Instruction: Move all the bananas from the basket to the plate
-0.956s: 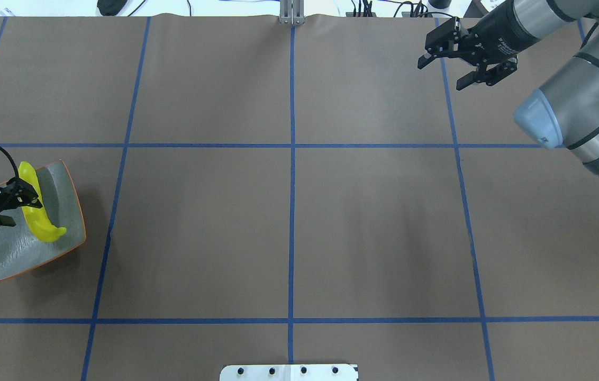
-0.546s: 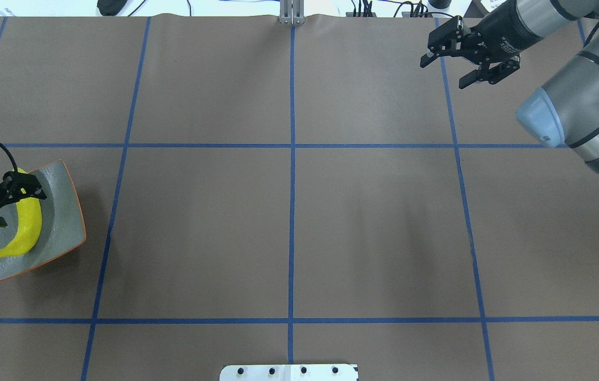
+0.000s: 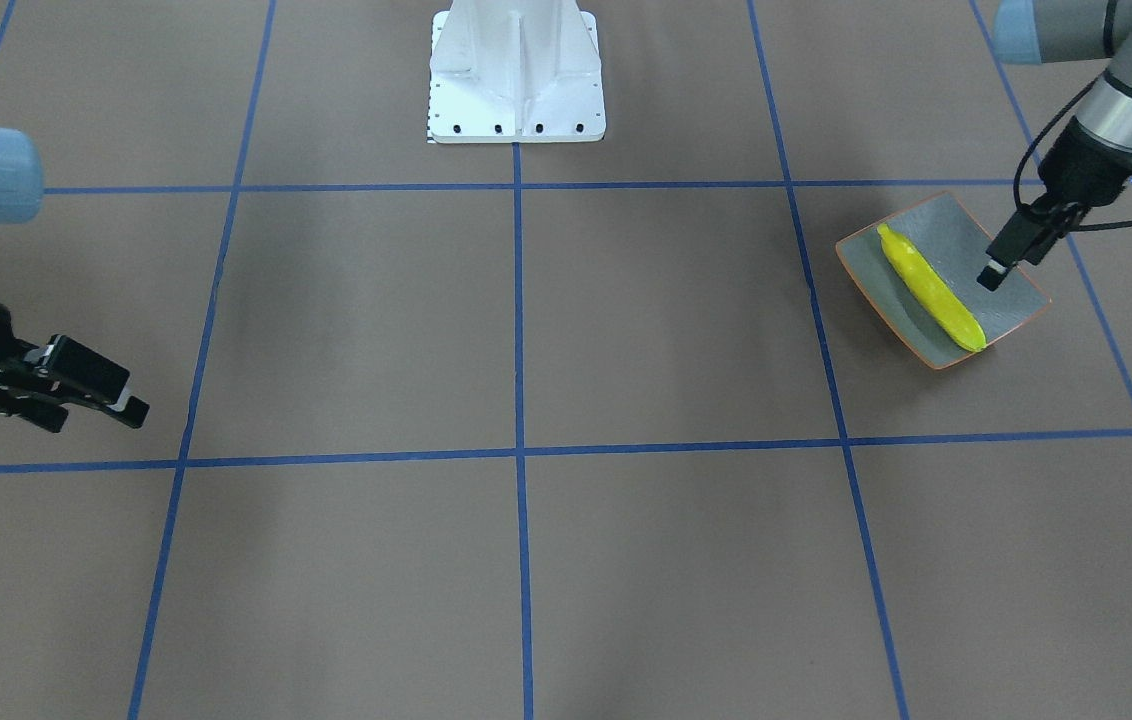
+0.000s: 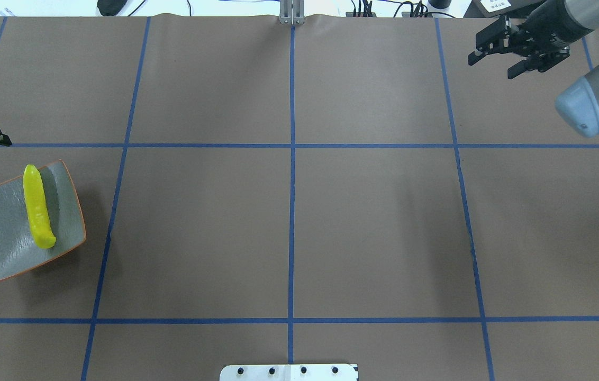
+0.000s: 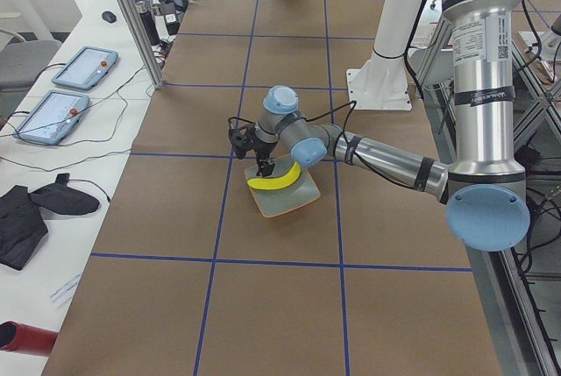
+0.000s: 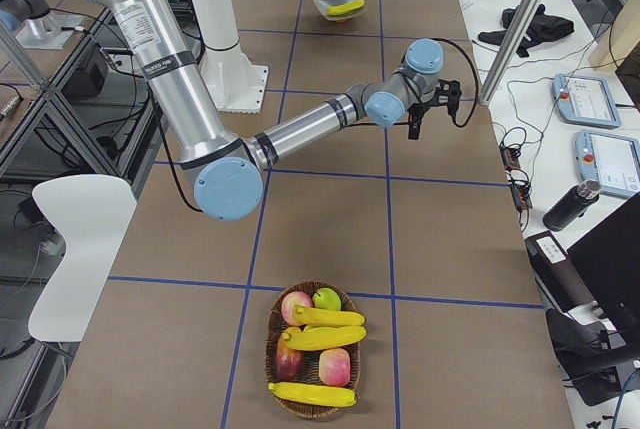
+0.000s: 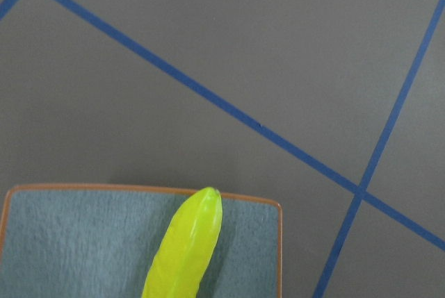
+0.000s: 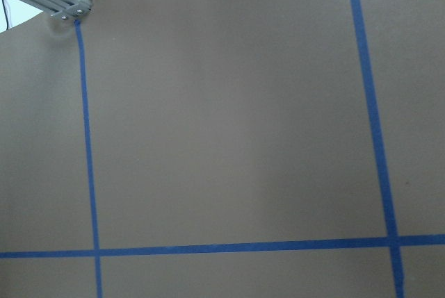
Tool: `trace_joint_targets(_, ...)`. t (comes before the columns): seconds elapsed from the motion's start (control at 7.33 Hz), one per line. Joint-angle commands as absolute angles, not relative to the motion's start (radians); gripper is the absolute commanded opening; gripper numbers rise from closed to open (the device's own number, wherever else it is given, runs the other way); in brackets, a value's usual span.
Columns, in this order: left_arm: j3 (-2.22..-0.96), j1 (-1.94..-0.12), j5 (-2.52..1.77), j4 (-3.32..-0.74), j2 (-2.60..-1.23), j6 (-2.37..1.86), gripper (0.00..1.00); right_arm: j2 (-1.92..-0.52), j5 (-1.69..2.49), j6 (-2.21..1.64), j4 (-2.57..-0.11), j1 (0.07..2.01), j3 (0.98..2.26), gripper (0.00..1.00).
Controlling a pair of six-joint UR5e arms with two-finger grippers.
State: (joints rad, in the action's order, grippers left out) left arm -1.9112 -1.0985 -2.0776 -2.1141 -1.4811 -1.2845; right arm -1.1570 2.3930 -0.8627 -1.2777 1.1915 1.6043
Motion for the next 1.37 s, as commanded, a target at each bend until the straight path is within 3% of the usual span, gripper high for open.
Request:
trace_joint_targets(0.0,-1.833,-1.175,-2.079,-2.001,-1.589,-1.082,1.00,-1.187,2.343,-0.497,-1.494,1.288,1.601,1.00)
trace_joint_targets(0.41,-1.807,-1.180,-2.080,-1.990,-1.629,-1.072,1.00,-1.365,2.355,-0.216,-1.574,1.454,1.614,1.00)
trace_joint_targets(0.82,-1.804,-1.180,-2.080,-1.991,-1.650,-1.086,1.00,-1.411,2.275,0.122,-1.791,1.545,1.602,1.00)
trace_joint_targets(1.23,-1.767,-1.177,-2.082,-1.991,-1.692,-1.088,1.00,-1.445,2.183,0.189,-1.688,1.548,1.475,1.00)
